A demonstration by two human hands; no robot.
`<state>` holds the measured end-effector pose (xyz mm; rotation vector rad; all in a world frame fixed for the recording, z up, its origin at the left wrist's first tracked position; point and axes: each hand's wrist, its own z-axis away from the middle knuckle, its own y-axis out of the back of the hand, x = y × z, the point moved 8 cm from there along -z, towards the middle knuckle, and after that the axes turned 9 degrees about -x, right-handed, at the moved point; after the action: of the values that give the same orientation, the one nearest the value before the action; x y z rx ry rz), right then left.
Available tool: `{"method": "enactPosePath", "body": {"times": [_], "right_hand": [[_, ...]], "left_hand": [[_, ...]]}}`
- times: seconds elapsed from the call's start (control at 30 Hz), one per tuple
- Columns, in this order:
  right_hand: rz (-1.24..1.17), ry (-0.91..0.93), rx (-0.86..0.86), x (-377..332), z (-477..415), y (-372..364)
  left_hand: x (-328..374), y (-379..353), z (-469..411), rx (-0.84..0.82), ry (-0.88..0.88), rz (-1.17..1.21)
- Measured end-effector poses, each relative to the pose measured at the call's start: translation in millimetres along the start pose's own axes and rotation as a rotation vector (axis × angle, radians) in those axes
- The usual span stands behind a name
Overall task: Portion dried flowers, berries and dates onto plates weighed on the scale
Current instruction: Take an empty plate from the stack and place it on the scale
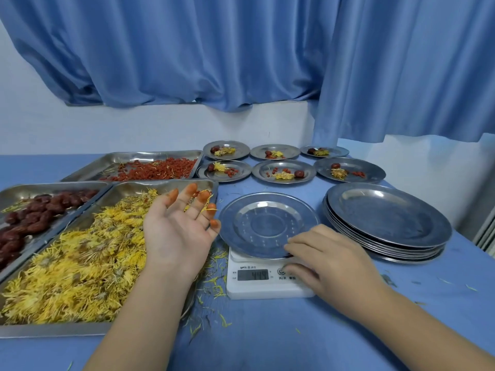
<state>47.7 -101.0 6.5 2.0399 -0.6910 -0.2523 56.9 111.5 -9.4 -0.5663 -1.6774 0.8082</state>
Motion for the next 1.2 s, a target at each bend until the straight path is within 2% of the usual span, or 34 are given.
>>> {"method": "enactPosePath", "body": {"times": [0.1,0.23,0.33,0.5,0.87,0.97,1.2], "right_hand": [[-0.081,-0.038,-0.067,6.4,19.3,3.7],[-0.237,-0.263,-0.349,25.3,40.0,-15.1],[-0.251,-0.303,-0.412,27.5,42.7,-23.1],[-0.175,-0.314,-0.436,20.3,39.5,-26.3],[-0.286,-0.408,-0.46,18.2,36.1,-31.0],[-0.217,-0.364,-0.45,14.6,37.8,-28.5],[-0.253,-0.298,-0.371,9.5,31.8,-18.6]], "left_hand": [[0.0,1.0,0.8,0.005,-0.002,-0.02],[-0.9,4.3,1.2,0.025,0.004,-0.046],[-1.4,6.2,1.3,0.044,0.006,-0.056],[-1.8,6.9,1.8,0.064,0.006,-0.068],[-2.4,4.0,3.4,0.06,0.011,-0.099],[-3.1,-0.4,3.3,0.042,0.018,-0.179],[-4.5,-19.4,4.5,-0.041,-0.01,-0.459]]}}
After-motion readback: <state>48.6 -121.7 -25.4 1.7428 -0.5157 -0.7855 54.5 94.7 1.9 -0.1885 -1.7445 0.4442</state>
